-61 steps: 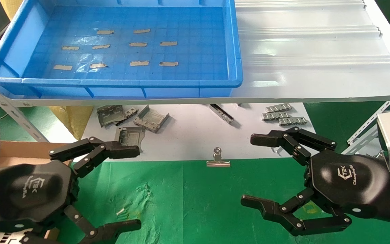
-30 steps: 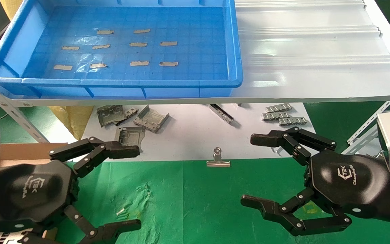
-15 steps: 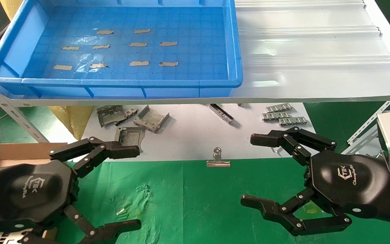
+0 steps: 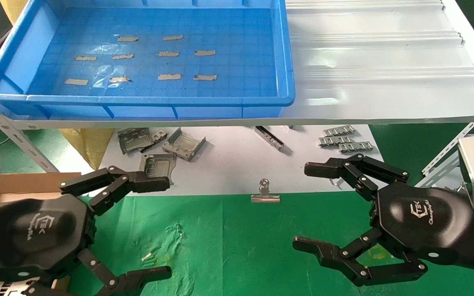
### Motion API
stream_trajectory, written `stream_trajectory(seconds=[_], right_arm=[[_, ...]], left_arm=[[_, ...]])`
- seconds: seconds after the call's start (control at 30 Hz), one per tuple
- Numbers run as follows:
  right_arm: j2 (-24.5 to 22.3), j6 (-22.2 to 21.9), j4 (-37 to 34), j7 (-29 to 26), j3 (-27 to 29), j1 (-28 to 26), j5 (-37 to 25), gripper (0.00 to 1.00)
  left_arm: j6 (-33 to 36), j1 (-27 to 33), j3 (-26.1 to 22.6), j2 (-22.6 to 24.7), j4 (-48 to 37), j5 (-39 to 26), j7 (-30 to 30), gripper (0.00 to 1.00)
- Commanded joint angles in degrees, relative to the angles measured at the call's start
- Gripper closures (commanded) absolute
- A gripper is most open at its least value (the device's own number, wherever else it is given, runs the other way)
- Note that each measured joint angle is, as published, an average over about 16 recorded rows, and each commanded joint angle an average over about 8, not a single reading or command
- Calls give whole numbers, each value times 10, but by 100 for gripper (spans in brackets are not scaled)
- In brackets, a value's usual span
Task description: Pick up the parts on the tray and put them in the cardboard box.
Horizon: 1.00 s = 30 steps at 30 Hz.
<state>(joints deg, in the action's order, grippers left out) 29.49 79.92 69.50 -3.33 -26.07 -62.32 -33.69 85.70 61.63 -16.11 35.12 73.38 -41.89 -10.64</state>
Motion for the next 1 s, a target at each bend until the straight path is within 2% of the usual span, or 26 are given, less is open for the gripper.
stream_trajectory(seconds=[0.03,1.0], right_arm=[[0,0,0,0,0,0,0,0],[0,0,0,0,0,0,0,0]], left_arm=[[0,0,0,0,0,0,0,0],[0,0,0,0,0,0,0,0]])
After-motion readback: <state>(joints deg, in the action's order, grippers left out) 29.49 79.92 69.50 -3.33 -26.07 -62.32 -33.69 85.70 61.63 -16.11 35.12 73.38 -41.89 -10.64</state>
